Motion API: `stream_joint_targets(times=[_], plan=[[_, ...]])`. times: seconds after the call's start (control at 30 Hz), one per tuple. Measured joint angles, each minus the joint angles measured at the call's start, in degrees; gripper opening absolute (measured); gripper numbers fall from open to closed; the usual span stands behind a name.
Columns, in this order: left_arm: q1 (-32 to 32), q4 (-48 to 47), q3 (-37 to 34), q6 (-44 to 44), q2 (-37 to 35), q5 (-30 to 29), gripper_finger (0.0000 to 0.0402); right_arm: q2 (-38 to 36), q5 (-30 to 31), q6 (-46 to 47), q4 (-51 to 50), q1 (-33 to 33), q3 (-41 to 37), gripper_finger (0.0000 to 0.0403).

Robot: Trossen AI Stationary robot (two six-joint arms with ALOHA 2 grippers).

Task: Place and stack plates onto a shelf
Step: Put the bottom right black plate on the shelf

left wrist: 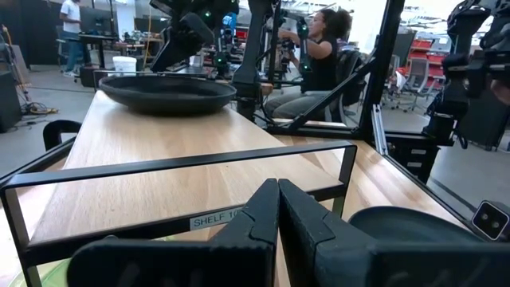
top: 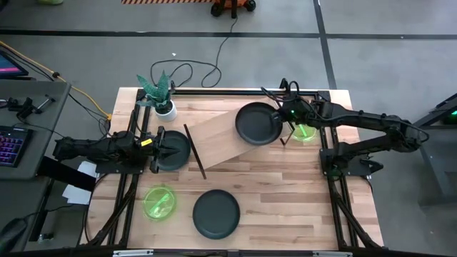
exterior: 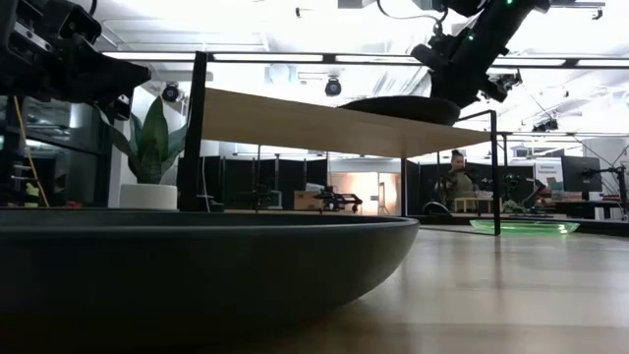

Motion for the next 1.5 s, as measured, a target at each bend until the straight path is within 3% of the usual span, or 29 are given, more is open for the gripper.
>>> stream_joint_targets(times=[0.17, 0.27, 0.4, 0.57, 0.63, 1.07, 1.23, 1.5], plan=[[0.0, 0.0, 0.0, 0.0, 0.0, 0.0, 0.0001, 0.0, 2.2, -4.6, 0.5, 0.0, 3.0, 0.0128], [0.0, 0.0, 0.0, 0.0, 0.0, 0.0, 0.0001, 0.0, -2.5, -7.4, 3.7, 0.5, 5.6, 0.0133], [0.0, 0.0, 0.0, 0.0, 0.0, 0.0, 0.0001, 1.6, -8.1, -8.5, 8.0, 3.4, 6.4, 0.0102], [0.0, 0.0, 0.0, 0.0, 0.0, 0.0, 0.0001, 7.8, -12.8, -12.7, 13.2, 9.0, 6.4, 0.0011], [0.0, 0.0, 0.0, 0.0, 0.0, 0.0, 0.0001, 10.3, -14.6, -13.8, 16.8, 10.8, 6.5, 0.0015], [0.0, 0.0, 0.0, 0.0, 0.0, 0.0, 0.0001, 25.3, -23.1, -29.4, 15.8, 14.8, 21.6, 0.0], [0.0, 0.0, 0.0, 0.0, 0.0, 0.0, 0.0001, 30.4, -22.9, -37.4, 8.8, 15.2, 26.7, 0.0], [0.0, 0.0, 0.0, 0.0, 0.0, 0.0, 0.0001, 32.7, -15.9, -49.5, -0.1, 15.0, 31.3, 0.0]])
